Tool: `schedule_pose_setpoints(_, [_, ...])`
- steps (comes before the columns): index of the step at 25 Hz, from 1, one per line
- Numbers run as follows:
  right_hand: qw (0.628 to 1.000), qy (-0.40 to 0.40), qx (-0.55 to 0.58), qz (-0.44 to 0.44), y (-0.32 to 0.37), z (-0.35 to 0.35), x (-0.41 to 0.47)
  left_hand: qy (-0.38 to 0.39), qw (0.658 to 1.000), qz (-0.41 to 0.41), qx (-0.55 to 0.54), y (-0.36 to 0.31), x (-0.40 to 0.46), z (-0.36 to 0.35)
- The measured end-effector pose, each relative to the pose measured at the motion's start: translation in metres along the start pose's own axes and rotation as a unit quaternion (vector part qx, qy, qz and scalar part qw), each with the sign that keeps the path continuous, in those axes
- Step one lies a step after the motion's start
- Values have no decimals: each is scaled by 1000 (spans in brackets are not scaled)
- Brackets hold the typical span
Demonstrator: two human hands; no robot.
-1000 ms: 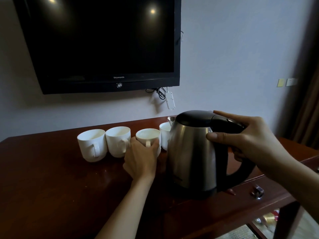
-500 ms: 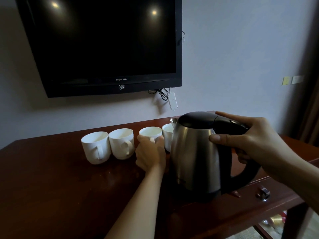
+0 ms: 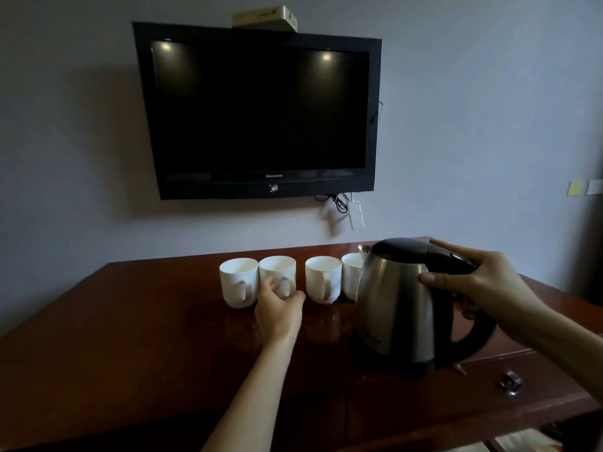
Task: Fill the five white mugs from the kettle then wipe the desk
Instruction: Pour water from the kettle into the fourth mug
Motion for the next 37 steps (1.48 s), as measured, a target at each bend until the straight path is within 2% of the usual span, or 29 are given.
schedule_pose_setpoints(5, [1000, -1, -10, 13, -8, 2, 5, -2, 993, 86, -82, -8, 20, -16])
schedule_pose_setpoints(7, [1000, -7, -8, 17, -11, 4, 7, 0, 991, 96, -91, -4, 22, -23])
schedule_pose_setpoints(10, [999, -6, -15, 28, -14, 5, 8, 5, 995, 66, -70, -2, 26, -30])
schedule_pose_setpoints(14, [999, 2, -29, 27, -15, 5, 9, -45, 999, 7, 24, -2, 22, -21])
schedule_pose_setpoints(17, [999, 15, -18, 28, -9, 4, 8, -45, 997, -43, 40, 4, 15, -4])
schedule_pose_setpoints(22, [998, 46, -37, 21, 12, 3, 5, 1, 997, -71, -14, 20, -3, 15])
schedule_pose_setpoints(25, [993, 92, -74, 18, 29, 0, 14, 100, 990, -97, -33, 25, -4, 18])
schedule_pose_setpoints(27, [985, 135, -110, 6, 43, -5, 23, 138, 984, -106, -47, 28, -5, 20])
schedule_pose_setpoints(31, [957, 218, -190, -14, 68, -12, 38, 156, 977, -124, -72, 29, -5, 21])
schedule_pose_setpoints(37, [938, 257, -232, -21, 76, -29, 55, 180, 973, -123, -69, 31, -3, 15])
Point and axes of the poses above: each hand's wrist, its own x-axis towards the middle knuckle, its own z-axis out of the back of the hand, y = z × x, the point moved 4 cm from there along x, towards the middle knuckle, and after that the axes turned 13 degrees about z, right-handed, at the moved point
